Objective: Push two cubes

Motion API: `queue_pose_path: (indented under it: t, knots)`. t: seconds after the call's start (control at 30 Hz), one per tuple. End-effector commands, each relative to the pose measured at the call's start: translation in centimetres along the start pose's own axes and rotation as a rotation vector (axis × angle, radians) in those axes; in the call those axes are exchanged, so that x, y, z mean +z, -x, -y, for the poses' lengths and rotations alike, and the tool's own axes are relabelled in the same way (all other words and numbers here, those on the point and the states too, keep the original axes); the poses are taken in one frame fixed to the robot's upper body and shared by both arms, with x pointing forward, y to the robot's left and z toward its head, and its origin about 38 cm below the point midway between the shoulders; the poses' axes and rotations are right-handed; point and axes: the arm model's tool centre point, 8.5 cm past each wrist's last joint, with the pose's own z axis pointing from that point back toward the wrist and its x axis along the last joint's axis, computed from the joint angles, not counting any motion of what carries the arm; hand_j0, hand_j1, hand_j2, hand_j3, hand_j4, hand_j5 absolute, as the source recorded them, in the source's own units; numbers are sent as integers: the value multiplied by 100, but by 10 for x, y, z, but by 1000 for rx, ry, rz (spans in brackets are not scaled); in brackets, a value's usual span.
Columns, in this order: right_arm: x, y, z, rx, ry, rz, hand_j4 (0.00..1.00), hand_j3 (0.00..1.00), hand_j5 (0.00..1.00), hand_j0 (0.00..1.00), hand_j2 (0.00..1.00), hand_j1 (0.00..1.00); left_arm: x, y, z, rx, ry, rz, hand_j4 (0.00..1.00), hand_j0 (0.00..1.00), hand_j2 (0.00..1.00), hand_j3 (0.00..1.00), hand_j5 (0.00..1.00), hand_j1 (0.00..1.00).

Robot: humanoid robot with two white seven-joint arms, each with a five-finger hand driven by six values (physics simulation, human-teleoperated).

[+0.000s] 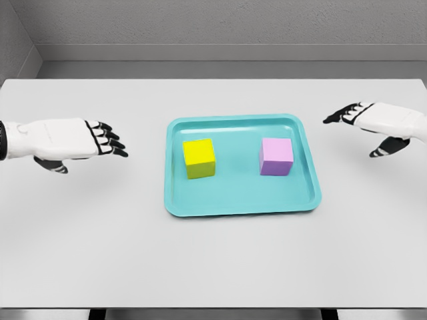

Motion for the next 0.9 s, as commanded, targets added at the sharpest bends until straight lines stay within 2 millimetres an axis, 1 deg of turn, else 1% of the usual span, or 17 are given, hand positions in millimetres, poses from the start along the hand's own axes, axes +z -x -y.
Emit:
queue_pose_path:
  t: [0.0,0.1,0.2,0.23,0.27,0.3,0.33,0.37,0.4,0.43,0.5,0.57,0.63,0.7,0.73,0.8,0.87]
  knots:
    - [-1,-1,-1,-6,6,2,100,100,100,100,100,100,-9,-1,11,-79,78,-34,100,100,100,100,100,100]
    - [3,3,4,0,10,-9,100,100,100,100,100,100,-14,-1,6,-106,76,-40,99,99,99,99,99,99]
    - [17,11,9,7,12,-41,100,100,100,100,100,100,-21,-3,4,-120,72,-37,78,78,78,78,78,78]
    - [18,13,9,5,12,-46,100,100,100,100,100,100,-21,-3,4,-119,72,-35,72,72,72,72,72,72]
    - [20,17,6,-3,4,-61,100,100,100,100,100,100,-21,-4,4,-117,70,-33,71,71,71,71,71,71]
    - [23,20,4,-5,-1,-70,100,100,100,100,100,100,-28,-10,12,-105,89,-1,71,71,71,71,71,71]
    - [22,20,4,-2,-7,-69,100,100,100,100,100,100,-29,-10,7,-112,83,0,71,71,71,71,71,71]
    - [22,20,4,1,-11,-71,97,97,97,97,97,97,-30,-11,7,-116,86,3,71,71,71,71,71,71]
    - [20,19,1,-1,-25,-66,94,94,94,94,94,94,-40,-12,6,-128,97,18,71,71,71,71,71,71]
    - [20,18,-1,-2,-31,-64,83,83,83,83,83,83,-55,-13,11,-130,130,43,70,70,70,70,70,70]
    - [19,18,-3,-1,-37,-62,64,64,64,64,64,64,-61,-16,13,-146,156,59,68,68,68,68,68,68]
    - [16,15,-3,1,-38,-54,56,56,56,56,56,56,-68,-20,4,-161,133,73,68,68,68,68,68,68]
    - [13,14,-3,-2,-38,-46,40,40,40,40,40,40,-69,-20,2,-163,129,72,68,68,68,68,68,68]
    - [9,11,-4,-3,-53,-37,31,31,31,31,31,31,-69,-18,0,-164,127,67,69,69,69,69,69,69]
    - [3,9,-5,-3,-82,-25,29,29,29,29,29,29,-70,-17,-2,-168,123,66,69,69,69,69,69,69]
    - [1,8,-4,7,-131,-21,23,23,23,23,23,23,-73,-19,-5,-169,116,73,69,69,69,69,69,69]
    - [-3,6,-7,11,-198,-12,21,21,21,21,21,21,-74,-21,-7,-164,104,83,69,69,69,69,69,69]
